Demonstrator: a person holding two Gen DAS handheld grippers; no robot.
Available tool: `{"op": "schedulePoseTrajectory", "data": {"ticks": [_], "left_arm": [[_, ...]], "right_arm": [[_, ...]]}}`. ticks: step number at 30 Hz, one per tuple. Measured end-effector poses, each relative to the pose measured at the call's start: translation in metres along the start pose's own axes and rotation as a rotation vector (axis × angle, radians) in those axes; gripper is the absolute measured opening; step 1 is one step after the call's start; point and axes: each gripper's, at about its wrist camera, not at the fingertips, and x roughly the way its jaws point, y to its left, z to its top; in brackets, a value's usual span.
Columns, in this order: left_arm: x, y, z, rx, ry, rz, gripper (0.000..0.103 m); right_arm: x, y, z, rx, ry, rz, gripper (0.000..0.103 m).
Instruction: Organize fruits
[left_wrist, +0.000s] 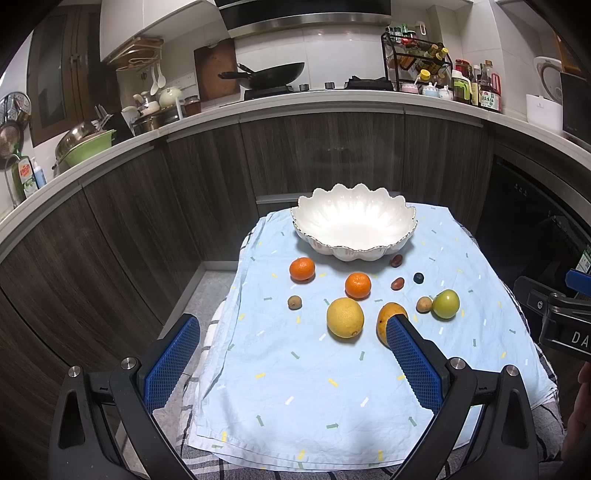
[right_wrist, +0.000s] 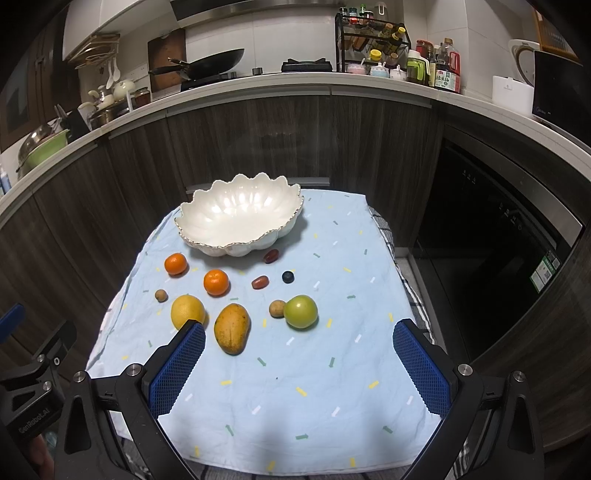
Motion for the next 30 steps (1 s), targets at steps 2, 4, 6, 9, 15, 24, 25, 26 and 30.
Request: {"op": "schedulePoseTrajectory", "data": {"ticks": [2,4,6,9,15,24,25,26,30], "left_arm": [[0.001,-0.002,-0.001,0.005,0.002,0.002,0.103],[0.003,-0.004,-0.002,0.011,0.005,0.003,0.103],[0.005,-0.005,-0.002,0.018,0.007,0.005,0.103],[0.009,-0.007,-0.002,0.032,0.012,0.012,0.103],[0.019,-0.010,0.002,0.055,0.024,0.018,0.103],[0.045,-0.024,0.010,0.094,0.056,-0.010,0.103],[0.048,-0.026,0.011,0.096,0.058,-0.011,0.103],[0.052,-0.027,0.012,0.099,0.059,-0.015,0.103],[0.064,-0.031,0.014,0.106,0.070,-0.019,0.103]], "right_arm": [[0.001,0.000,0.000,0.001,0.003,0.002,0.103],[0.002,0.001,0.000,0.002,0.006,0.002,0.103],[0.006,-0.001,0.000,0.005,0.011,0.005,0.103],[0.009,-0.001,0.001,0.007,0.018,0.008,0.103],[0.020,-0.002,0.003,0.008,0.037,0.010,0.103],[0.045,-0.008,0.009,0.004,0.056,-0.004,0.103],[0.048,-0.008,0.010,0.003,0.059,-0.007,0.103],[0.051,-0.009,0.011,0.001,0.061,-0.007,0.103],[0.063,-0.010,0.012,-0.011,0.066,-0.018,0.103]]}}
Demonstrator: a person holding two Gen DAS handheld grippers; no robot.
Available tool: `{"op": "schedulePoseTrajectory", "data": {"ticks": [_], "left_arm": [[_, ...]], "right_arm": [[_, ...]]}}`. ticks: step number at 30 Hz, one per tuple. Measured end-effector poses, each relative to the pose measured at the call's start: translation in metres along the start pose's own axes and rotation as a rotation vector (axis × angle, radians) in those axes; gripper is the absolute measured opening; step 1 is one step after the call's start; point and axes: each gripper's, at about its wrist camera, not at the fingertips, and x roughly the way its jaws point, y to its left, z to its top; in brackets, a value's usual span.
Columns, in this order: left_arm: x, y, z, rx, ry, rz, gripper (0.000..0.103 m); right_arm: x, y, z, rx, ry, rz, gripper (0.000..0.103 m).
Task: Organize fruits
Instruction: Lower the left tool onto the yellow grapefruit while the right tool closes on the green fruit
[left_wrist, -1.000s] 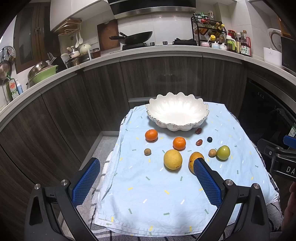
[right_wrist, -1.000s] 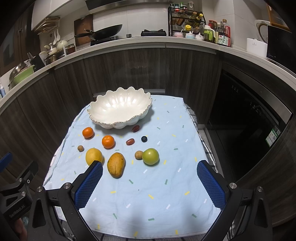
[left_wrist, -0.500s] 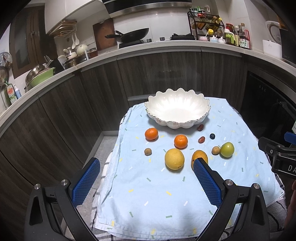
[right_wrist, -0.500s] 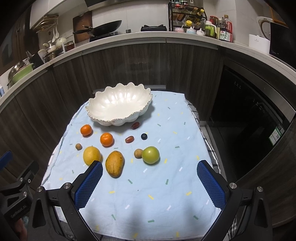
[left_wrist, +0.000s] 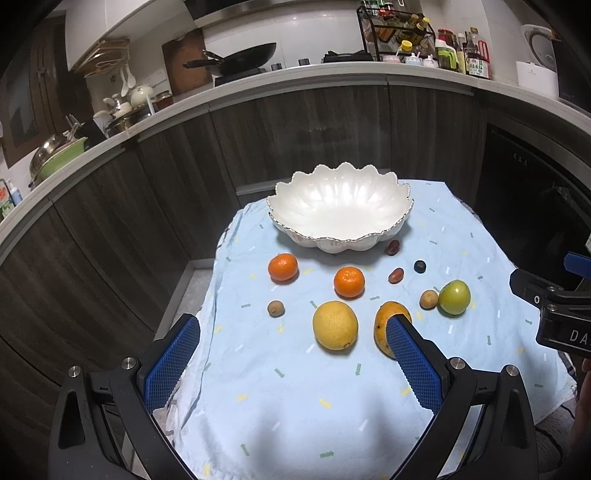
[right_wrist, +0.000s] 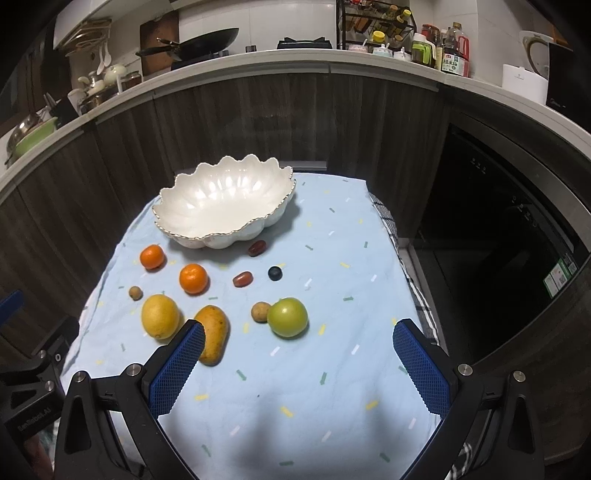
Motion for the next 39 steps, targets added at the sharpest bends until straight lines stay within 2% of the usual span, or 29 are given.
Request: {"op": "schedulePoseTrajectory", "data": {"ticks": [17,23,39], "left_arm": [[0.069,-0.015,-0.002,0.051,0.038,-0.041,0.102],[0.097,-0.021,-0.009,0.073,0.058,-0.040,0.097],[0.144,-0.033,-0.023,0.082,0.109,-0.073,0.089]], "right_arm": [[0.057,0.009,0.005,-0.065,-0.002,0.014,0.103],[0.082,0.014,0.001,-0.095,0.019,0.018,0.101],[0.129,0.014,-0.013,-0.128,0.097,0.059,0.076]]}}
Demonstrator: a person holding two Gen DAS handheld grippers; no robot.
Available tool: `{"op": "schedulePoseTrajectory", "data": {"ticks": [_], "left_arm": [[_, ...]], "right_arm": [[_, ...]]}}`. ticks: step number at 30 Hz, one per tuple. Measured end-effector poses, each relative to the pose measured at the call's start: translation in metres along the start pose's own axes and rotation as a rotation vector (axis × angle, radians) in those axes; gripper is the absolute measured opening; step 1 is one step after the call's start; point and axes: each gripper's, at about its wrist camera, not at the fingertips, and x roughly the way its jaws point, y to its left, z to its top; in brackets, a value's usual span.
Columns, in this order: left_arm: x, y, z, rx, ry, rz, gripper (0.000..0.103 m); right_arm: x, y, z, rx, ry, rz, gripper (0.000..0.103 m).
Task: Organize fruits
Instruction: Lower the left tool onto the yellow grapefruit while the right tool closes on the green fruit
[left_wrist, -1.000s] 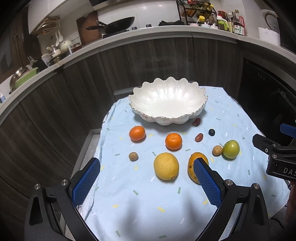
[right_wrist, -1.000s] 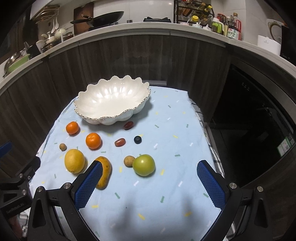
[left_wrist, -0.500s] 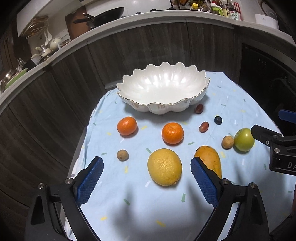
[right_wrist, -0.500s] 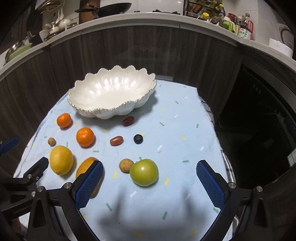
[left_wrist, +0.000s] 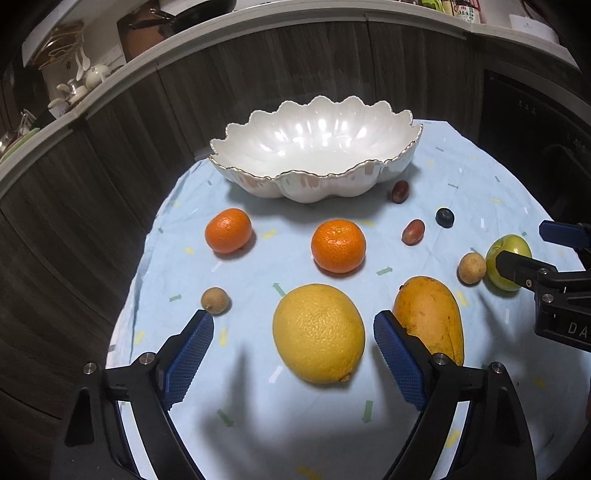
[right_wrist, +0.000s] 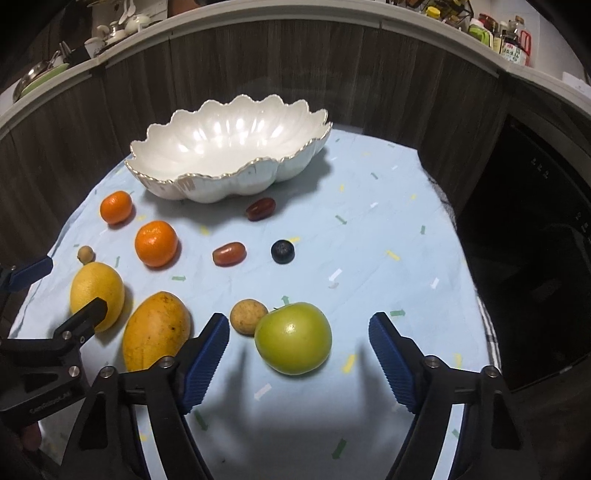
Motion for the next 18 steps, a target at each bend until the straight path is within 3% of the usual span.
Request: {"op": "schedulePoseTrajectory", "data": {"ticks": [5,12,18], "left_arm": [[0.009,-0.003,0.001,0.004,0.009,-0.020,0.085],[0.020,-0.006,0.000,-0.011,0.037,-0.036,0.075],[0.027,-0.007,-0.005,-0.018,0.064,-0.050,0.065]], "right_arm": [[0.008,0.000,0.001,0.005,0.005,0.015,0.074],[0.021,0.000,-0.002,0.018,0.045,0.048,0.059],[0.025,0.003,-0.003,0.012,0.040,0.063,0.059]]}}
